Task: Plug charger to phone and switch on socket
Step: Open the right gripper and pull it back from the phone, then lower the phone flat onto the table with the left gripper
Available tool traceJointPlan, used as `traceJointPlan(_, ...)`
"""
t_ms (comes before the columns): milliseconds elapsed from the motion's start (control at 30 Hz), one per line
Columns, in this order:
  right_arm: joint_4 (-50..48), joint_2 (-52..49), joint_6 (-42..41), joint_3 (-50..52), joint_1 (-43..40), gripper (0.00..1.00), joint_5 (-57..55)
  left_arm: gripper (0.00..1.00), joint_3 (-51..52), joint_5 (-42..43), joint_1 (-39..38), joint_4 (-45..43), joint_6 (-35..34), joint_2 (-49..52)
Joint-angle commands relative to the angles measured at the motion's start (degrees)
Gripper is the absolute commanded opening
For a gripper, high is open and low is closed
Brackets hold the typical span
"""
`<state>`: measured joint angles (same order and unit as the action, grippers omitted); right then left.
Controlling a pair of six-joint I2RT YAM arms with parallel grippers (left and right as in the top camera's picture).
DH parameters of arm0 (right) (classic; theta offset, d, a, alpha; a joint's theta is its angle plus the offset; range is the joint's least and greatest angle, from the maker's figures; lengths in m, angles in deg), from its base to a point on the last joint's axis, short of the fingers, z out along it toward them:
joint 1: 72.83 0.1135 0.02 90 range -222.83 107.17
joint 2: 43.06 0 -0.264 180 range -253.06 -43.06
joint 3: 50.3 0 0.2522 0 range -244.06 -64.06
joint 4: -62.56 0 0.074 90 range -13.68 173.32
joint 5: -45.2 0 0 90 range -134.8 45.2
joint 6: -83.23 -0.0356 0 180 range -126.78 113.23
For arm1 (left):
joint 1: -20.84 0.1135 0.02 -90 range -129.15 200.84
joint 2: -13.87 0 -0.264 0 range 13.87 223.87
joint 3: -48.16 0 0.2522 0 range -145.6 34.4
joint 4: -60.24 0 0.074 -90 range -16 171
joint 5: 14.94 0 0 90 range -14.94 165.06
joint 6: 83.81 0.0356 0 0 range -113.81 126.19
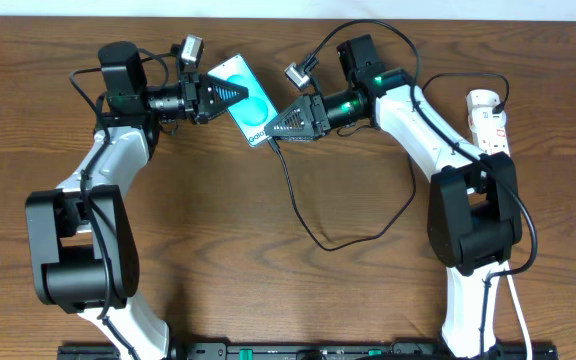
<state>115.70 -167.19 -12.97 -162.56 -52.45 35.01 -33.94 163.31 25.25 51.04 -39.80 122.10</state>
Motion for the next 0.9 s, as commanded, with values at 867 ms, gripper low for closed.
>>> traceJointPlan(867,31.4,4.3,-0.4,-3.8,-14.3,0.99,-51.3,0.07,0.0,1.9,0.9,0.2,1.8,-0.6)
